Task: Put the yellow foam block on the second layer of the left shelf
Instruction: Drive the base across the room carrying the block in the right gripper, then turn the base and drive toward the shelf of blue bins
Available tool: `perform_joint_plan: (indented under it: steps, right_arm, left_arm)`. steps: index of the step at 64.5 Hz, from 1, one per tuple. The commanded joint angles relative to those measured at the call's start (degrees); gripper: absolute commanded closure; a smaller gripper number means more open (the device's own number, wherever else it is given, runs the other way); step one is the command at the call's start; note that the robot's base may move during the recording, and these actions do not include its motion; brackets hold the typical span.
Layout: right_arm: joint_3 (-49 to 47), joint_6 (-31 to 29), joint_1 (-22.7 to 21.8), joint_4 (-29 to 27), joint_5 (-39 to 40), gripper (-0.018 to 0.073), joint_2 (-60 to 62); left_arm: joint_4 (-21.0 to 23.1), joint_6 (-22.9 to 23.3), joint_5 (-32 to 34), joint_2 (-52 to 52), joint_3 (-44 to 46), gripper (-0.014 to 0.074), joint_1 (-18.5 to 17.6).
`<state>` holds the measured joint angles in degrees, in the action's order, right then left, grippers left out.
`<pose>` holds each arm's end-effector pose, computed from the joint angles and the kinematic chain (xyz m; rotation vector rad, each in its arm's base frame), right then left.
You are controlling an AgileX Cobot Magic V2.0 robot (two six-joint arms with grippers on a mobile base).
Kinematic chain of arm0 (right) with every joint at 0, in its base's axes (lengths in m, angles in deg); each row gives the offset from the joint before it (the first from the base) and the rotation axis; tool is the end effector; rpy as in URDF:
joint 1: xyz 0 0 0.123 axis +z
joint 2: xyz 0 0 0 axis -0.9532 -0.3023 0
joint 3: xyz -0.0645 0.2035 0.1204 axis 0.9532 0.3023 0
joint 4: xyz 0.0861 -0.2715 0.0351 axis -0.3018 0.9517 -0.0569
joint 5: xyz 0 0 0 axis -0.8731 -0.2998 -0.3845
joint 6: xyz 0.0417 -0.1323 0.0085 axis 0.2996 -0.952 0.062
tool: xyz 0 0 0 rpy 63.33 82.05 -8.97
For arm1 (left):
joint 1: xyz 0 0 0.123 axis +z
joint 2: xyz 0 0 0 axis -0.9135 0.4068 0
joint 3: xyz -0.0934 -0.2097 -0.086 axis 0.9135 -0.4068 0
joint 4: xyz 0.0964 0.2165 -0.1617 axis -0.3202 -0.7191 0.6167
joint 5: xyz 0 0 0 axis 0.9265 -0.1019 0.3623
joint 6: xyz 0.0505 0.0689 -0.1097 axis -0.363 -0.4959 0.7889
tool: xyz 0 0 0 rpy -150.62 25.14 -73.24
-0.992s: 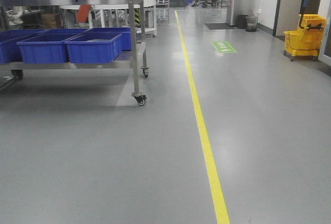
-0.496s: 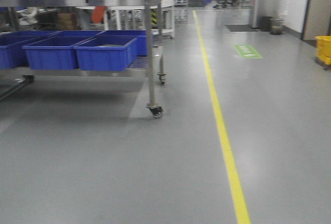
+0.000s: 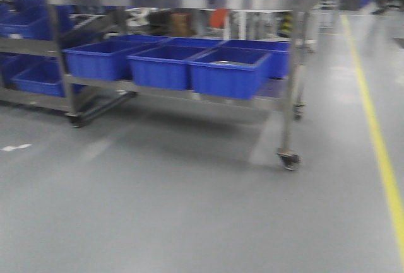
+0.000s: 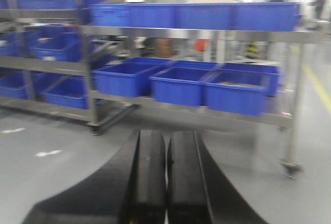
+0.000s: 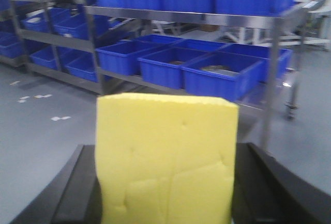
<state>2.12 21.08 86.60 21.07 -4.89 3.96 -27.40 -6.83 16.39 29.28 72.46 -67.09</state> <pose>0.1950 0.0497 0.2738 -0.0987 1.5658 0.2946 0.1796 -0.0034 0.2168 -0.0288 1.4817 -0.0625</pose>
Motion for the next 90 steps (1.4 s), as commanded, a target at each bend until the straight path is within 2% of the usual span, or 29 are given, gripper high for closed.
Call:
perform_joint_plan:
  steps: [1,90]
  right_arm:
    - [-1.7,-0.3,-0.4,0.6,5.2,0.0090,-0.4]
    - [-1.7,-0.3,-0.4,0.6,5.2,0.0090,-0.4]
  left_arm:
    - [0.3,0.2,4.7,-1.0,-1.5,0.0472,-0.3]
    - [0.3,0.2,4.7,-1.0,-1.5,0.0472,-0.3]
